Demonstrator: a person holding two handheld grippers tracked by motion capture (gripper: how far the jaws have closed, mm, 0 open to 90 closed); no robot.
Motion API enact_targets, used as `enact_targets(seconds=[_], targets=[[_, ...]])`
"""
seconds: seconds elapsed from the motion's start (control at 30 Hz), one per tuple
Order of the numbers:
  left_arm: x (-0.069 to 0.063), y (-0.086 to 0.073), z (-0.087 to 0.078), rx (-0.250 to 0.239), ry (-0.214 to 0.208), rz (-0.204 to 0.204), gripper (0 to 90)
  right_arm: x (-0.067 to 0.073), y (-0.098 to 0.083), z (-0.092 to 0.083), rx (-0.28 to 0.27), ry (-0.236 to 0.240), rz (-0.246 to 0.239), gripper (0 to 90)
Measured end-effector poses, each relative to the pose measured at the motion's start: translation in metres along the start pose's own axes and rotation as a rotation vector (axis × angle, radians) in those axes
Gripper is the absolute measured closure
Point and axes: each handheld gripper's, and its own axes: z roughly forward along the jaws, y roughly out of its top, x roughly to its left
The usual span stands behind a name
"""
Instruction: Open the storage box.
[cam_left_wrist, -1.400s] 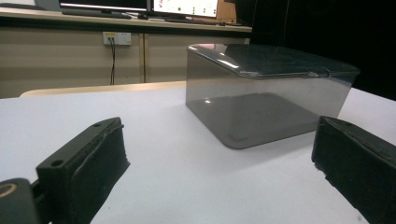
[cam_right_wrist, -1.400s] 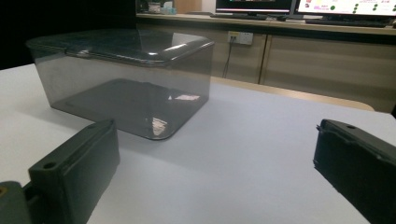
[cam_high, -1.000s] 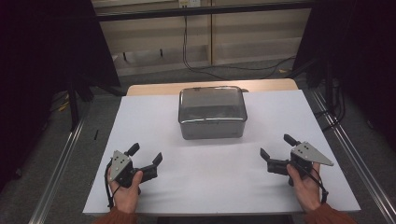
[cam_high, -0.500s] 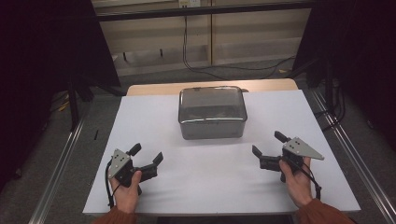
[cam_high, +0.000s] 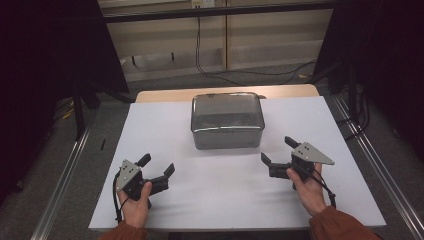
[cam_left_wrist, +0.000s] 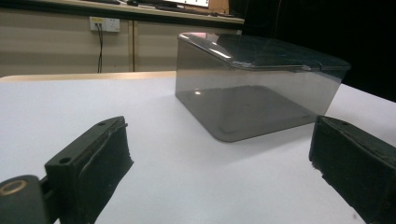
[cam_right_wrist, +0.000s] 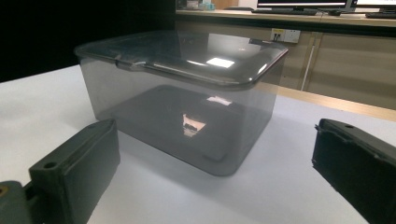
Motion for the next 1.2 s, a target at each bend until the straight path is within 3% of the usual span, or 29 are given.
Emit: enact_targets(seconds=[0.23, 0.33, 0.73, 0.77, 0.9, 0.97, 1.0, 1.07, 1.1, 1.2], targets=[[0.0, 0.001, -0.001, -0.008, 0.0, 0.006, 4.5, 0.005, 0.007, 0.01, -0.012, 0.012, -0.019, 0.4], [0.001, 0.001, -0.002, -0.011, -0.001, 0.012, 4.5, 0.007, 0.012, 0.016, -0.013, 0.014, -0.058, 0.5], [0.002, 0.001, -0.001, -0.001, 0.008, 0.028, 4.5, 0.018, 0.031, 0.039, -0.024, 0.055, -0.116, 0.3], [0.002, 0.001, -0.002, -0.002, 0.008, 0.028, 4.5, 0.02, 0.035, 0.04, -0.029, 0.048, -0.166, 1.8], [0.002, 0.001, -0.001, 0.003, 0.008, 0.025, 4.5, 0.024, 0.038, 0.043, -0.025, 0.049, -0.205, 2.7], [0.002, 0.001, -0.001, 0.003, 0.008, 0.024, 4.5, 0.029, 0.039, 0.047, -0.017, 0.038, -0.265, 2.8], [0.002, 0.001, -0.001, 0.003, 0.009, 0.026, 4.5, 0.029, 0.039, 0.047, -0.017, 0.038, -0.265, 2.8], [0.002, 0.001, -0.001, 0.008, 0.01, 0.032, 4.5, 0.034, 0.041, 0.05, -0.017, 0.027, -0.338, 4.3], [0.002, 0.001, -0.001, 0.008, 0.01, 0.032, 4.5, 0.034, 0.041, 0.05, -0.017, 0.027, -0.338, 4.3], [0.002, 0.002, 0.0, 0.008, 0.005, 0.036, 4.5, 0.04, 0.045, 0.055, -0.017, 0.01, -0.404, 4.3]])
